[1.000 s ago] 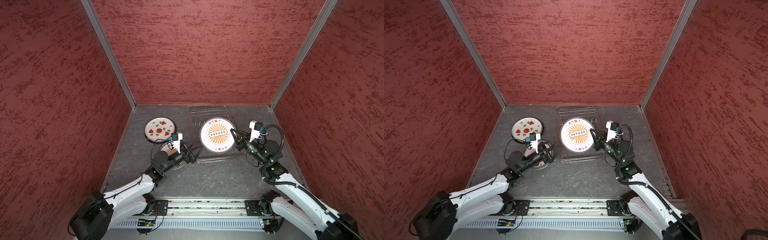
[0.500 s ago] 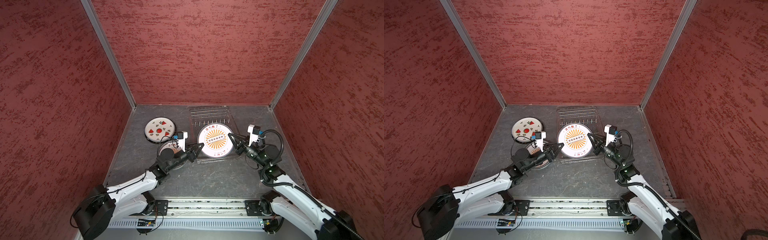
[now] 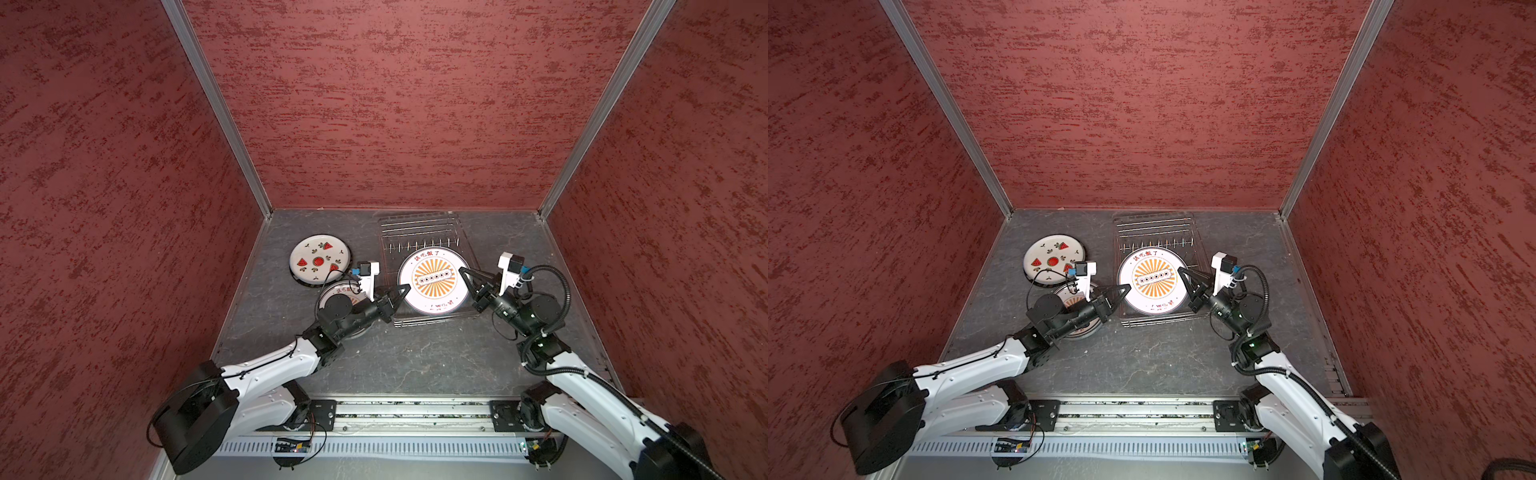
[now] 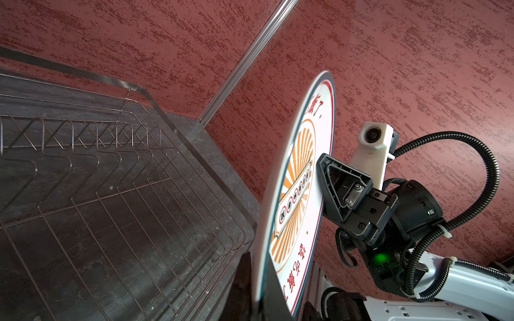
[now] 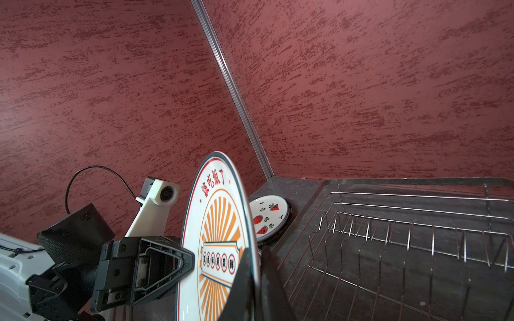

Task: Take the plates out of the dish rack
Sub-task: 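Bring the plate toward the left gripper and grasp its rim with the left gripper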

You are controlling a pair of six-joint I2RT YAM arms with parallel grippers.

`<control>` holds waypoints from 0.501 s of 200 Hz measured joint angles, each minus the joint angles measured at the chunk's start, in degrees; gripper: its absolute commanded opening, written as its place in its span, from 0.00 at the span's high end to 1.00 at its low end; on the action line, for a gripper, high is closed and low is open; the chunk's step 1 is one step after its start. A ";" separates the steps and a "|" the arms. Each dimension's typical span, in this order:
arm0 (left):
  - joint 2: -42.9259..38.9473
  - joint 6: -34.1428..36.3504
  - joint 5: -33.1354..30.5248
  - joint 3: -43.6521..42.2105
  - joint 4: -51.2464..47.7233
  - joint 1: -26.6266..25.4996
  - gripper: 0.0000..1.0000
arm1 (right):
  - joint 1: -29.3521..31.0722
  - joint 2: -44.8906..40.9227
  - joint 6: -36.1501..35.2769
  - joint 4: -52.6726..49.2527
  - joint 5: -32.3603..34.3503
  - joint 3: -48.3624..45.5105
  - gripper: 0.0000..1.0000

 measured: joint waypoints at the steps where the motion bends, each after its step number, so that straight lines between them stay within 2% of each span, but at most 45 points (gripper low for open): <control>1: 0.00 0.00 0.00 0.00 0.00 0.02 1.00 | 0.00 0.02 0.00 0.02 0.00 0.00 0.98; 22: 0.02 -0.35 0.07 0.00 0.00 0.13 1.00 | -0.02 0.63 0.04 0.68 -0.04 0.00 0.85; 100: 0.55 -2.78 -1.14 -0.24 -0.09 0.24 1.00 | -0.02 2.73 -0.22 2.25 -3.98 0.00 0.08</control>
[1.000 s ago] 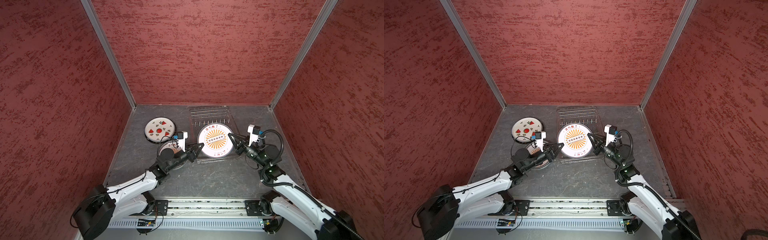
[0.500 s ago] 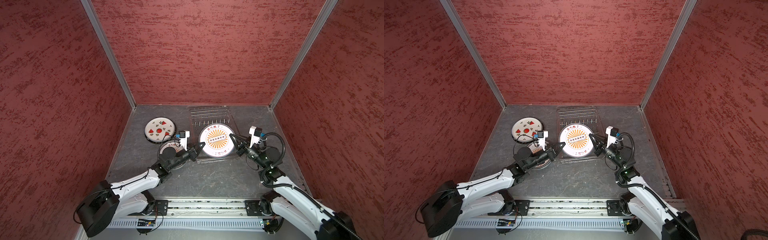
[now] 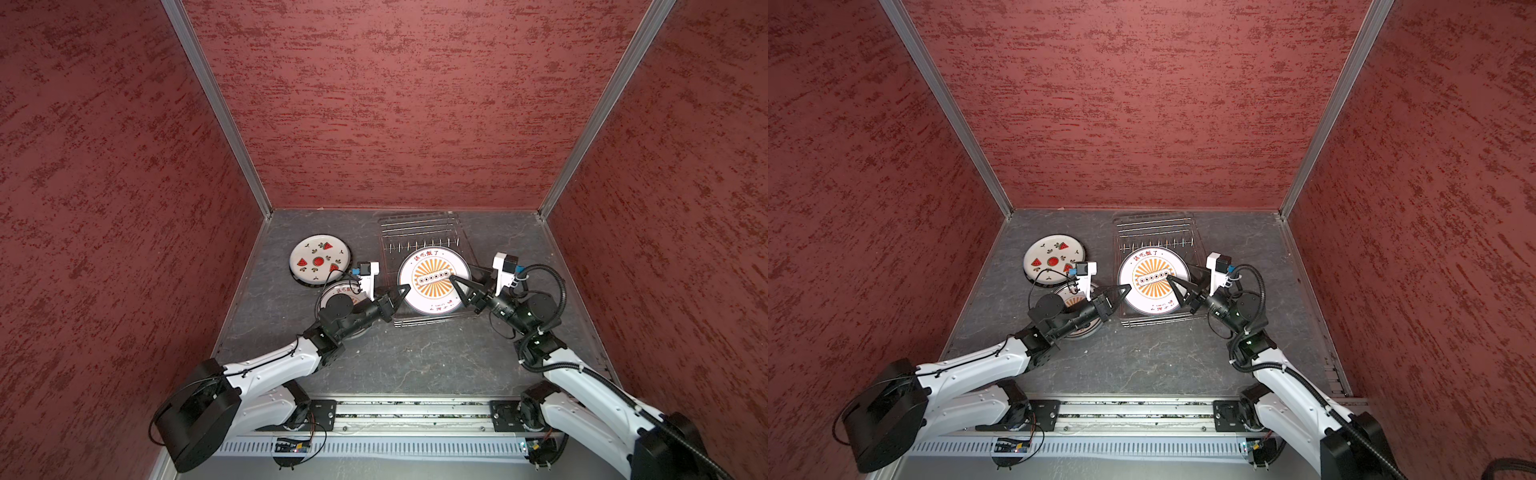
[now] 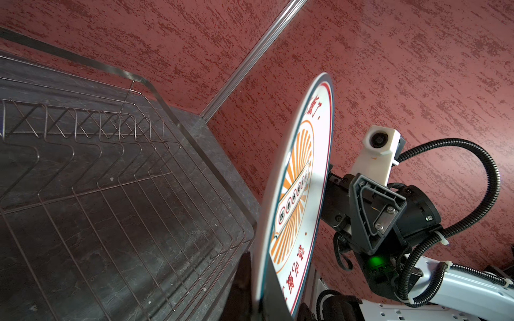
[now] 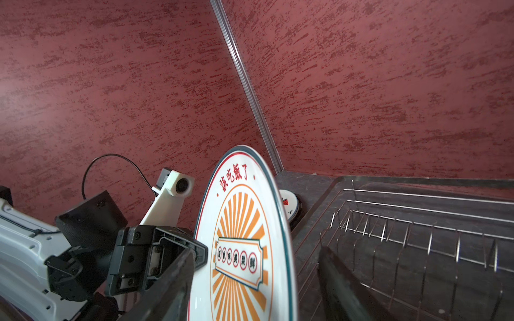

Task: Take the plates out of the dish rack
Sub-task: 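Bring the plate toward the left gripper and grasp its rim with the left gripper, then carry the plate toward the sunburst stack with the left gripper while the right gripper withdraws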

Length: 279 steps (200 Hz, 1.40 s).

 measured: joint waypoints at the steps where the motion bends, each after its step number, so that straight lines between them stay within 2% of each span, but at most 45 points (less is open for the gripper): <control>1: 0.00 -0.02 -0.04 -0.02 0.02 0.00 1.00 | 0.00 0.02 0.07 -0.04 -0.04 0.00 0.07; 8: -0.04 -0.28 -0.42 -0.20 0.17 0.04 1.00 | 0.00 0.09 -0.09 -0.13 -0.13 0.00 0.01; 109: -3.82 -2.27 -6.10 -2.08 0.57 1.14 1.00 | 0.00 -3.45 -3.67 -4.63 -0.17 0.02 0.01; 148: -8.76 -2.49 -9.51 -3.67 -2.73 1.46 1.00 | 0.00 -3.19 -4.20 -4.81 -1.05 0.04 0.01; 200: -16.61 -7.23 -9.35 -4.52 -12.26 10.19 1.00 | 2.60 3.37 -6.54 -7.96 -0.70 2.05 0.01; 222: -20.81 -8.44 -9.31 -5.79 -14.75 12.31 1.00 | 3.80 6.21 -7.63 -9.16 0.61 4.31 0.01; 279: -27.58 -11.65 -6.29 -8.72 -21.40 18.93 1.00 | 10.91 11.34 -13.03 -14.12 9.09 9.57 0.01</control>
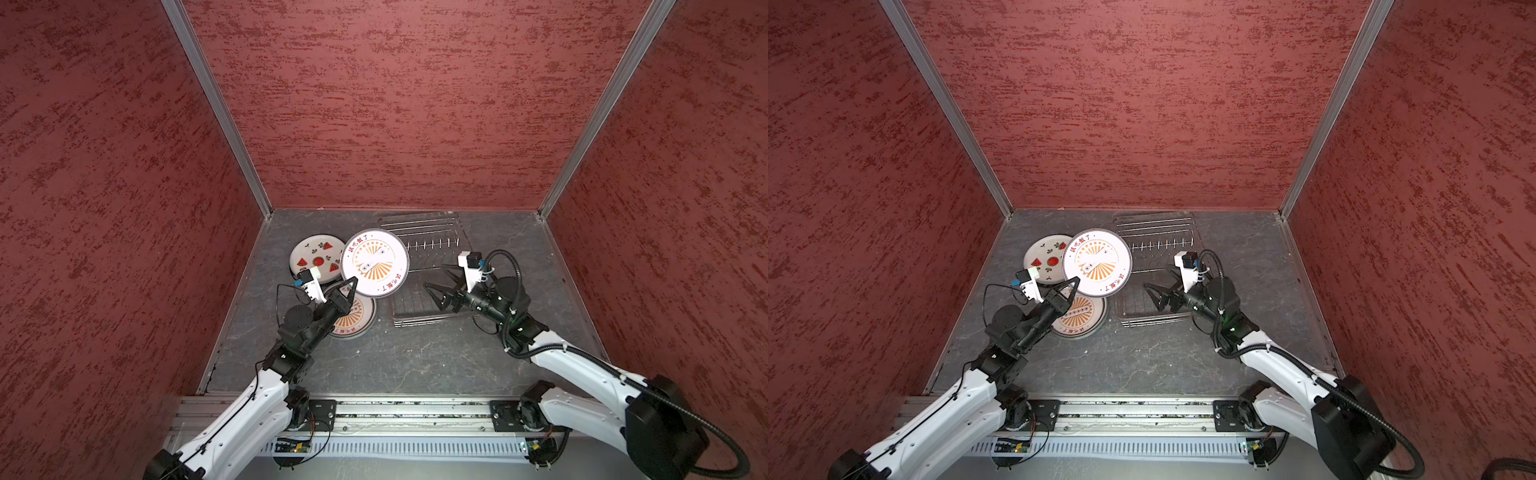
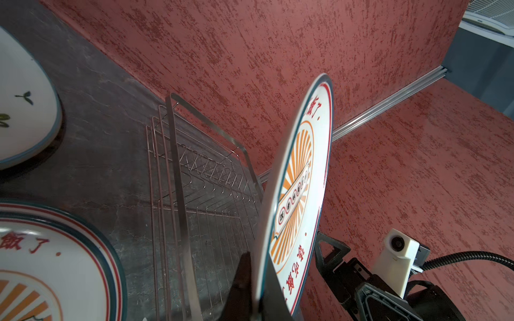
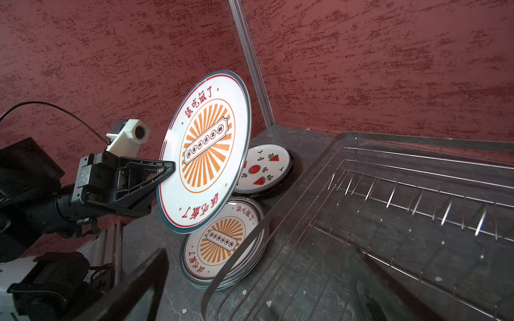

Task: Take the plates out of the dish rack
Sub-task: 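Carry the plate toward the sunburst stack with the left gripper while the right gripper withdraws, then lower the sunburst plate onto the sunburst plate stack with the left gripper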

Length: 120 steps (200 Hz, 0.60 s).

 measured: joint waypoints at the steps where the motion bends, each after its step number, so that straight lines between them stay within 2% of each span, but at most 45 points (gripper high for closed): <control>1: -0.13 -0.11 0.09 0.00 -0.15 0.20 1.00 | 0.13 0.07 -0.09 -0.09 0.07 0.09 0.01; 54: -4.90 -3.58 3.41 -0.42 -8.28 7.19 1.00 | 6.62 5.25 -5.57 -4.17 9.11 5.46 0.01; 120: -9.55 -5.97 1.66 2.27 -27.32 9.11 1.00 | 11.82 12.22 -11.50 -12.33 18.23 14.27 0.01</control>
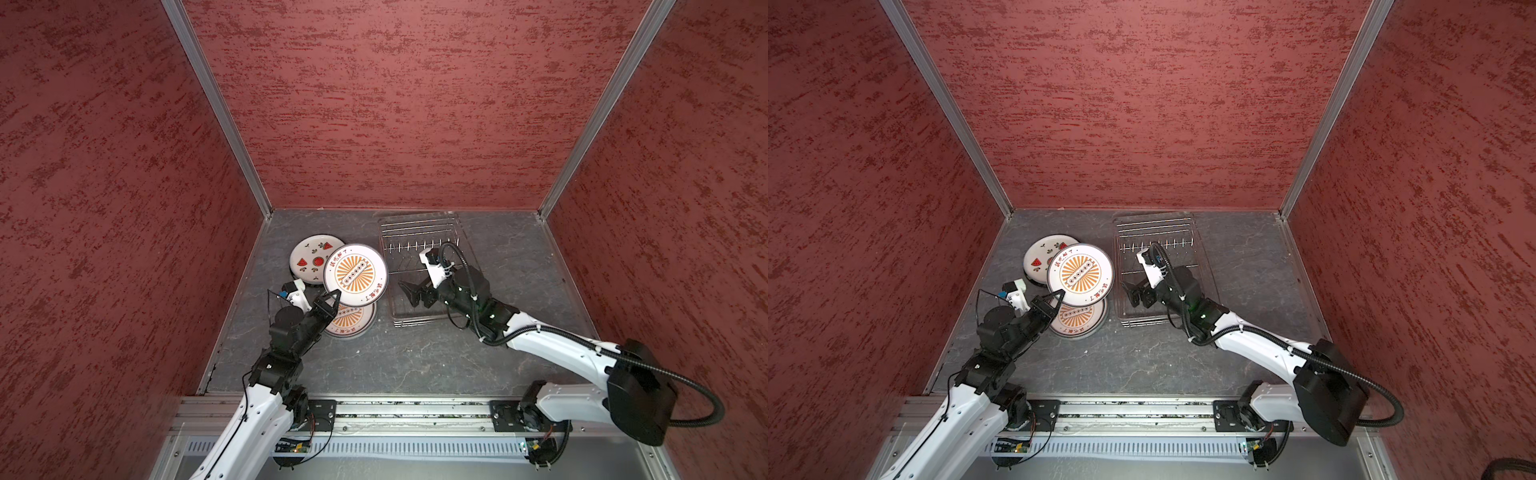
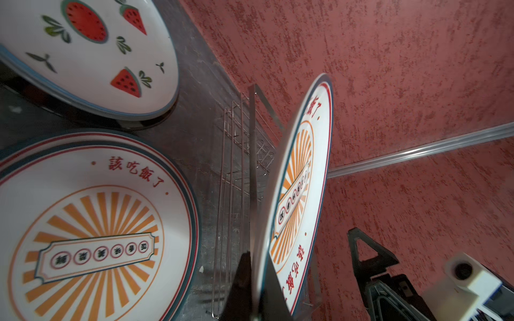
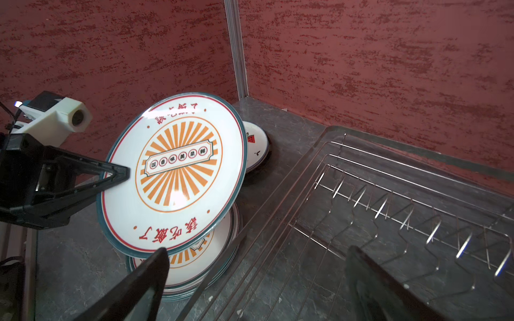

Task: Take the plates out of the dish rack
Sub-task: 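Lower the sunburst plate onto the sunburst plate stack with the left gripper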

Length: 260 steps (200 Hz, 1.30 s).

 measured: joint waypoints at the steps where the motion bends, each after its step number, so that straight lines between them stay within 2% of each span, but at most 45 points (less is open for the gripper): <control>1: -0.09 -0.11 -0.02 0.11 -0.37 0.07 1.00 | 0.07 0.07 -0.09 -0.02 0.04 0.09 0.01; 65: -1.88 -1.99 -2.36 2.16 -15.34 3.34 1.00 | 2.93 6.82 -4.00 -5.66 1.92 4.31 0.01; 130: -1.60 -5.33 -3.02 2.34 -23.39 4.79 1.00 | 4.02 9.64 -5.29 -8.02 1.97 5.84 0.01; 157: -0.98 -6.32 -3.23 2.36 -24.79 4.87 1.00 | 4.07 9.75 -5.64 -8.28 1.84 5.84 0.01; 204: -0.48 -8.76 -2.19 2.36 -26.38 4.87 1.00 | 4.31 9.09 -5.66 -8.20 -4.22 5.77 0.01; 260: 3.43 -10.08 -0.70 2.36 -26.32 4.87 1.00 | 4.35 7.76 -5.64 -8.04 -6.43 5.73 0.01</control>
